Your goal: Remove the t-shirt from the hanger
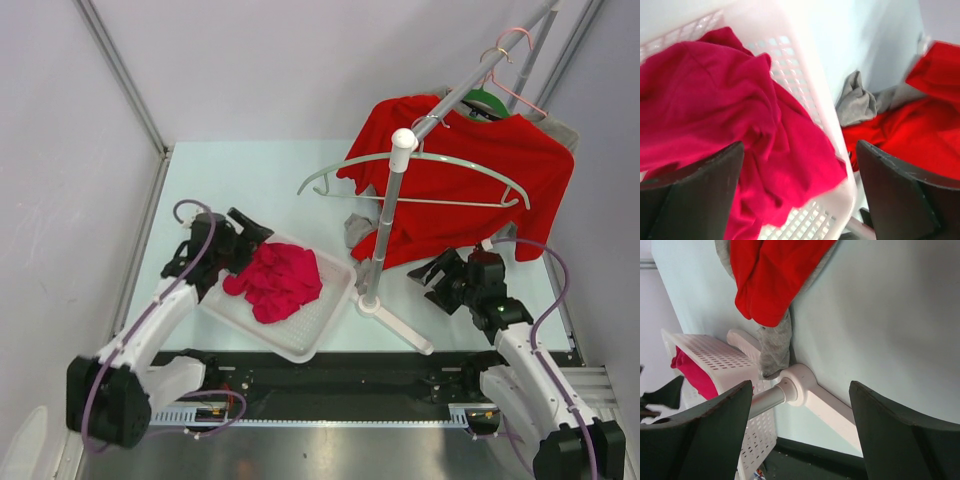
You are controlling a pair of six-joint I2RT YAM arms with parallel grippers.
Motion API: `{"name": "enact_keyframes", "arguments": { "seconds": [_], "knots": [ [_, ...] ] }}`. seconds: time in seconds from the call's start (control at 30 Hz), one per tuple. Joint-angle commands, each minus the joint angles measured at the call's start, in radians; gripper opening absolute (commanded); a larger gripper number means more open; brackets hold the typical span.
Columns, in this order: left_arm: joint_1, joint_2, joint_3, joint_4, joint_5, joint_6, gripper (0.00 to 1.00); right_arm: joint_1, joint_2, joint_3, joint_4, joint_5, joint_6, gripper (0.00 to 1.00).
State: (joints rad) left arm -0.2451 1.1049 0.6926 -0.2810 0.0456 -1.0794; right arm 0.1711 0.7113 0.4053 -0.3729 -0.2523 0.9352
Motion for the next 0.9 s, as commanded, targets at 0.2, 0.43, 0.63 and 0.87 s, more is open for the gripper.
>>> {"name": "enact_keyframes", "arguments": {
  "seconds": [0.2,0.43,0.63,0.87],
  "knots": [
    [-0.026,-0.399,0.015,-0.204,-0.077,0.223,1.0,0.011,0.037,0.046,0.019,0.019,-0.055,0.84],
    [-0.314,-0.433,0.002,-0.071,-0.12,0.341,1.0,0.013,0.024,0.036,0.029,-0.01,-0.081,0.86],
    [-0.597,-0.471,-0.095,0.012,-0.271,0.328,1.0,0.044,-0.022,0.038,0.017,-0.07,-0.162,0.88],
    [-0.704,-0.619,-0.264,0.164,-0.194,0.317,0.99,0.135,-0.2,-0.028,0.005,-0.053,-0.159,1.0]
  ]
}}
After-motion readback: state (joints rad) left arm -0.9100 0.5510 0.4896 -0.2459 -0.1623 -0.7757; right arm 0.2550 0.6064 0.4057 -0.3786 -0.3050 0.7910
